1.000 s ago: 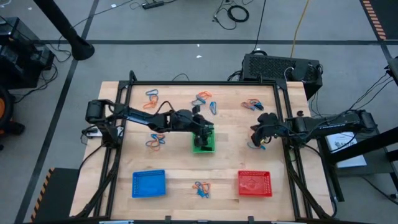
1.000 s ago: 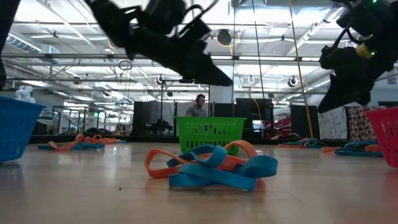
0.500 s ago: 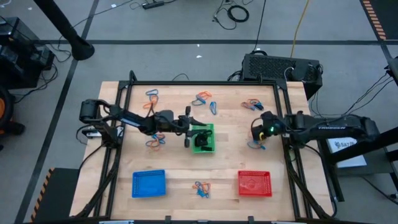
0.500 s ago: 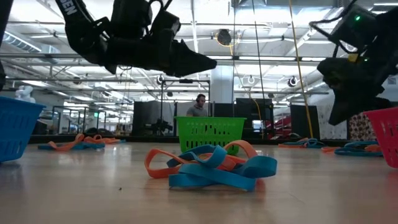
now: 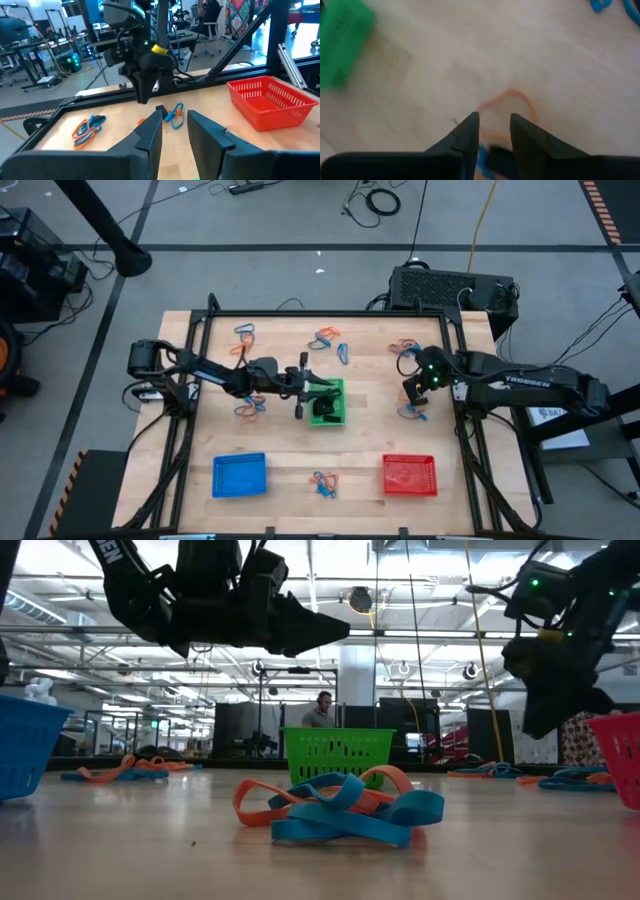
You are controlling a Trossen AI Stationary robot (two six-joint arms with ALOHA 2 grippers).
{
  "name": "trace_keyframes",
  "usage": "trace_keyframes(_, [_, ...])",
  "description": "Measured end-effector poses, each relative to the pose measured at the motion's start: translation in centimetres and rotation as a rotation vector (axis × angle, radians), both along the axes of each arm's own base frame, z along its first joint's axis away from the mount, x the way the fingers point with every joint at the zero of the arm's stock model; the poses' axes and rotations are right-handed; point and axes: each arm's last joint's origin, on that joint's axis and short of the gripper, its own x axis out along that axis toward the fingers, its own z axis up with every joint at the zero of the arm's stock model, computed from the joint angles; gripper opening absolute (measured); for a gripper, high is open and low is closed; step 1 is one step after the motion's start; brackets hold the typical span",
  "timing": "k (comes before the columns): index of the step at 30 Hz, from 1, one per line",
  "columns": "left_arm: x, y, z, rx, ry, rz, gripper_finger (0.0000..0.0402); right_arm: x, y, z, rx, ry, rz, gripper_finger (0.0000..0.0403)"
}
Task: Sort rubber bands into baskets
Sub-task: Put the black rubber band into the green bin
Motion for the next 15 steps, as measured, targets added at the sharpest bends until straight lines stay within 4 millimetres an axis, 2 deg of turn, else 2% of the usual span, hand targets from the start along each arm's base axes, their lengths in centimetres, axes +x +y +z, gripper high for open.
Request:
trace_keyframes(4, [0.0,0.0,-0.3,-0.003,0.034,0.000,0.0099,-0.1,0.1,0.5,-0.001,0.115,0.117,0.0123])
trace_keyframes(7, [0.0,0.0,-0.6,-0.007,0.060,0.000,0.0099,0.0,0.1,0.1,0.023,0.166,0.117,0.0125])
trace_keyframes(11, [-0.1,0.0,-1.0,-0.019,0.106,0.000,0.0099,0.2,0.0,-0.8,0.130,0.224,-0.097,0.0124])
trace_keyframes(15, [-0.1,-0.1,-1.1,-0.038,0.120,0.001,0.0099,0.6,0.1,-1.5,0.175,0.278,-0.163,0.0123])
